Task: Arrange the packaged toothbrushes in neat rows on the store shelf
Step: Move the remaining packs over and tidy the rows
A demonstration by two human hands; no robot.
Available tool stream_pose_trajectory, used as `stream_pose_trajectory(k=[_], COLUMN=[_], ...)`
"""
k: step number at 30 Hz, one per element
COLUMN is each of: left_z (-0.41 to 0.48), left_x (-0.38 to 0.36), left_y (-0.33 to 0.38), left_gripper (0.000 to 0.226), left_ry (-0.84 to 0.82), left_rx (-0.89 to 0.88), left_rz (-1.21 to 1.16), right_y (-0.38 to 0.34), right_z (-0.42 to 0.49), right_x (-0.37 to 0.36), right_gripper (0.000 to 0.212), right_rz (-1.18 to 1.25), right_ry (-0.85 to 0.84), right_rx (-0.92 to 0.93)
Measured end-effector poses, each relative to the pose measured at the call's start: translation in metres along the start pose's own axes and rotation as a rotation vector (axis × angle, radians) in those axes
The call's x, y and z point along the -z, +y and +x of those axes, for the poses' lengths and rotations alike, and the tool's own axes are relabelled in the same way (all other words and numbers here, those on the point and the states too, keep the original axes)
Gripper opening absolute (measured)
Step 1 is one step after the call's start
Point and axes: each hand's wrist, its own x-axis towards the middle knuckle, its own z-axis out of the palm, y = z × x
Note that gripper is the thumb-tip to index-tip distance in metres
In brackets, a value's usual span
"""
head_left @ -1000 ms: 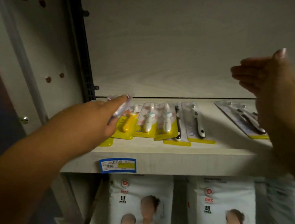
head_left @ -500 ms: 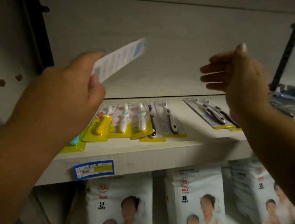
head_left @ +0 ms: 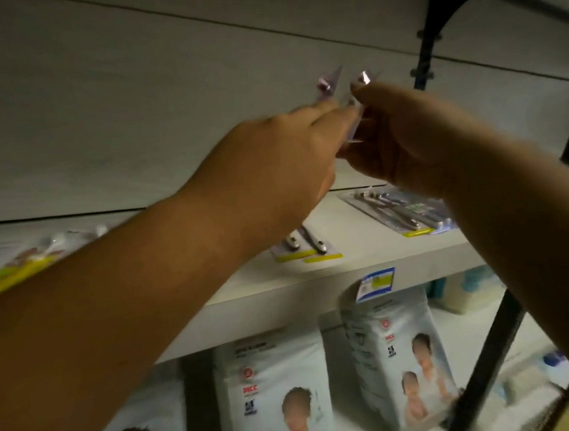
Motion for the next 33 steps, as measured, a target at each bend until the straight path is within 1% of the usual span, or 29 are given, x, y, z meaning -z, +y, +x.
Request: stream_pose_trajectory(k=[2,5,7,10,12,13,15,17,18,19,20,21,22,24,25,28,31,33], left_z=[0.020,0.049,0.064,0.080,0.078,0.075,0.063,0.054,0.052,0.052,0.050,0.048,0.047,0.047,0.048,0.051,0.049,0.047], left_x=[-0.018,-0.050,-0.071,-0.100,-0.116,-0.122,-0.132,-0.134,-0.132,-0.130,-0.129,-0.128,-0.129,-0.131,-0.133,-0.137,-0.140,-0.142], left_y=[0.013,0.022,0.024,0.025,0.022,0.020,0.016,0.012,0.011,0.010,0.009,0.009,0.008,0.009,0.010,0.013,0.012,0.011], left_gripper=[0.045,0.058,0.062,0.063,0.066,0.067,0.065,0.060,0.058,0.058,0.057,0.058,0.059,0.061,0.062,0.065,0.064,0.062], left_ry=[-0.015,-0.109,-0.152,-0.075,0.027,0.080,0.181,0.277,0.310,0.317,0.299,0.268,0.231,0.156,0.116,0.015,-0.041,-0.081], left_rx=[-0.007,0.071,0.109,0.146,0.174,0.185,0.217,0.347,0.432,0.505,0.558,0.590,0.602,0.579,0.575,0.581,0.573,0.593], left_rz=[-0.054,-0.165,-0.274,-0.344,-0.289,-0.241,-0.169,-0.178,-0.189,-0.200,-0.214,-0.233,-0.251,-0.269,-0.276,-0.306,-0.307,-0.304], right_y=[0.000,0.005,0.011,0.026,0.038,0.044,0.050,0.054,0.057,0.063,0.071,0.082,0.092,0.105,0.108,0.106,0.111,0.115], right_z=[0.007,0.021,0.034,0.058,0.073,0.080,0.090,0.098,0.100,0.102,0.102,0.101,0.099,0.097,0.097,0.097,0.096,0.098], right_x=[0.026,0.072,0.100,0.132,0.142,0.144,0.142,0.136,0.132,0.129,0.126,0.123,0.121,0.119,0.118,0.120,0.125,0.128], right_gripper=[0.028,0.023,0.020,0.021,0.026,0.027,0.023,0.021,0.027,0.041,0.054,0.058,0.053,0.034,0.029,0.029,0.032,0.033], right_rz=[0.052,0.137,0.183,0.282,0.303,0.274,0.198,0.121,0.072,-0.005,-0.106,-0.220,-0.360,-0.669,-0.758,-0.861,-0.978,-1.114], right_ry=[0.023,0.048,0.069,0.108,0.098,0.086,0.054,0.037,0.026,0.021,0.016,-0.003,-0.032,-0.095,-0.109,-0.148,-0.212,-0.243], right_rx=[0.013,0.020,0.000,-0.054,-0.097,-0.115,-0.121,-0.075,-0.044,-0.014,0.008,0.034,0.066,0.124,0.135,0.127,0.107,0.073])
